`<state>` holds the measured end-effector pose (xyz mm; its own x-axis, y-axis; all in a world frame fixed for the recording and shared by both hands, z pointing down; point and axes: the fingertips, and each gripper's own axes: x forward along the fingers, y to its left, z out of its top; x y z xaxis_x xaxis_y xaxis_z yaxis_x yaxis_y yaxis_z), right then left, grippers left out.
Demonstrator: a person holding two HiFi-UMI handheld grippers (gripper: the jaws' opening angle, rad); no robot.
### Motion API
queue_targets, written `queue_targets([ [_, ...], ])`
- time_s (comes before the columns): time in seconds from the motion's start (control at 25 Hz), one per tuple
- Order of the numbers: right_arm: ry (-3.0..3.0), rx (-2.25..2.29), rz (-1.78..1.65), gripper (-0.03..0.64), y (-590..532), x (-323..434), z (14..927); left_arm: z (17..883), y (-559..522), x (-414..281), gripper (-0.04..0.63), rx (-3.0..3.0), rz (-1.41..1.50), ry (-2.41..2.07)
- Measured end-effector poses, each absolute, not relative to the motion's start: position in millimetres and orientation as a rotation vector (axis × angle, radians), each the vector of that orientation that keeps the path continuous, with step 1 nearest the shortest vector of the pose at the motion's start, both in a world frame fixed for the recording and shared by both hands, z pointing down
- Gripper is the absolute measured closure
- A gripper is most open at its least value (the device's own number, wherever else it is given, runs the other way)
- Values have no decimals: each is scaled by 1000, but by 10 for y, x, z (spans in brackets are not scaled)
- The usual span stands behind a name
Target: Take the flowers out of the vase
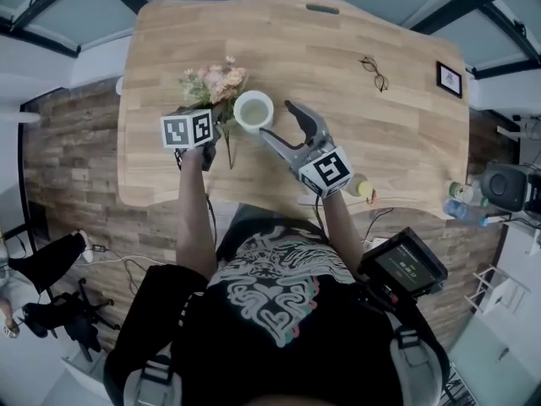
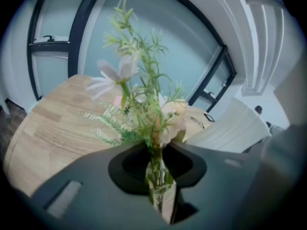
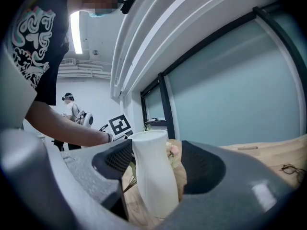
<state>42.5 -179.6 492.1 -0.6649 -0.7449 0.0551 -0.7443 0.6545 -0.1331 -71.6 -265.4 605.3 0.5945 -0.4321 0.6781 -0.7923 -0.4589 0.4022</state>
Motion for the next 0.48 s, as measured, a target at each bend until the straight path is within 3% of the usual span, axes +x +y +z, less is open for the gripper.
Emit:
queue_targets([
  [0.24, 2837, -1286, -284, 298, -1793, 447, 4922, 6177, -2653, -719, 514, 2069, 626, -1009],
  [0.48, 2810, -1285, -311, 298, -1783, 470, 4974, 6227, -2619, -704, 454, 2048, 584, -995],
])
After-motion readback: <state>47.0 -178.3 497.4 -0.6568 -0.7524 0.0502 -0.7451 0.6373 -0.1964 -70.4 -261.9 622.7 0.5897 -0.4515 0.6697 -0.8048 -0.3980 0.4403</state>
